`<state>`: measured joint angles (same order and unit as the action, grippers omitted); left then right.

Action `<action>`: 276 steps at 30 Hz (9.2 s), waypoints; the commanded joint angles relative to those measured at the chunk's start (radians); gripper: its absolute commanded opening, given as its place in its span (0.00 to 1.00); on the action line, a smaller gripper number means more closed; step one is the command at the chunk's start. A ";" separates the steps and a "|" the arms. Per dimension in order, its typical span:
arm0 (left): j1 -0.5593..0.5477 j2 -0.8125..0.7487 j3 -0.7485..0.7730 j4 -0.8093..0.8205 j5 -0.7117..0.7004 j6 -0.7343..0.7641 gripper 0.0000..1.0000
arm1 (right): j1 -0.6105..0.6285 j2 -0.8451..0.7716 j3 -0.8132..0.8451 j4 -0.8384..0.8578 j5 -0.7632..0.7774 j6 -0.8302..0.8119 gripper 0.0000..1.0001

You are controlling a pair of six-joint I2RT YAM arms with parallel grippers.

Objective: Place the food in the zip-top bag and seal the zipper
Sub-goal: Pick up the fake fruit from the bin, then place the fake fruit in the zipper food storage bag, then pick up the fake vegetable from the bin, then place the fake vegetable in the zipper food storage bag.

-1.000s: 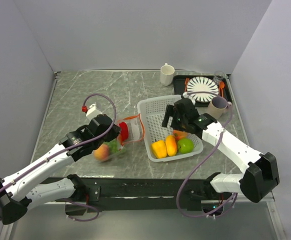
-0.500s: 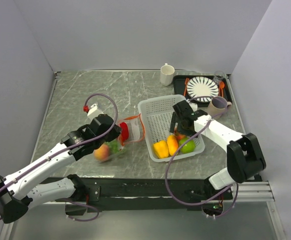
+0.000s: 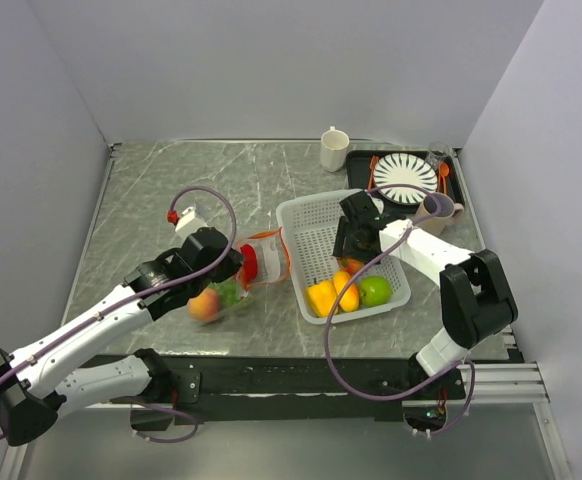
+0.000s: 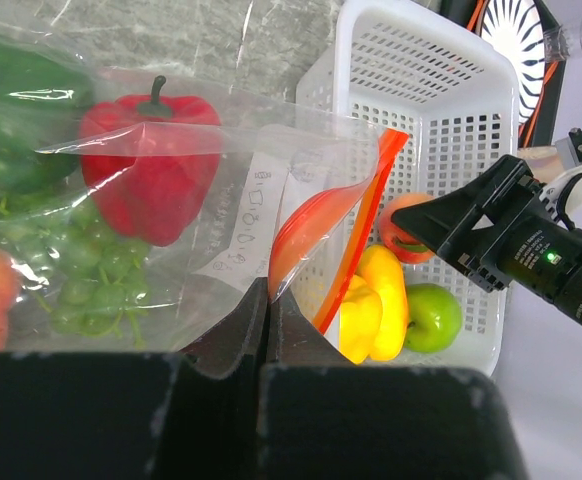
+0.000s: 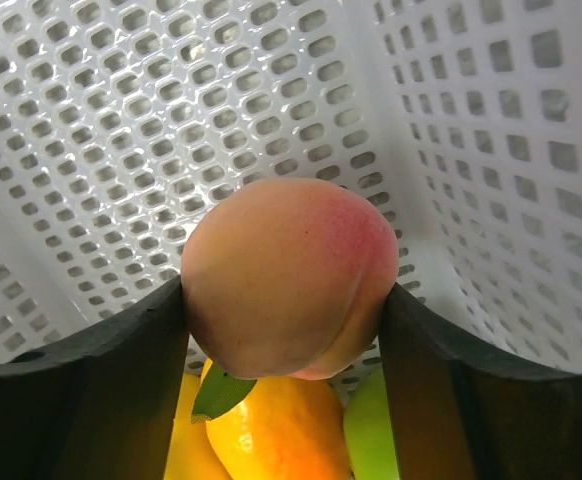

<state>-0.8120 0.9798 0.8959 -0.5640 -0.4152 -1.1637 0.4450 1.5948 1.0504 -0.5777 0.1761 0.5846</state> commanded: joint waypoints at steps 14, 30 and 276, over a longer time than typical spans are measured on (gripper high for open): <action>0.007 -0.004 -0.012 0.044 0.007 0.012 0.01 | -0.006 0.027 0.017 0.056 -0.078 -0.042 0.59; 0.008 -0.027 -0.006 0.050 0.012 0.012 0.01 | 0.009 -0.280 0.016 0.061 -0.217 -0.054 0.31; 0.011 -0.220 0.014 -0.080 -0.069 -0.071 0.01 | 0.499 -0.205 0.300 0.021 -0.064 0.024 0.94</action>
<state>-0.8001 0.7849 0.8608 -0.6209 -0.4202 -1.2022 0.9562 1.5681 1.3705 -0.5354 -0.0406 0.6132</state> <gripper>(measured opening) 0.024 0.908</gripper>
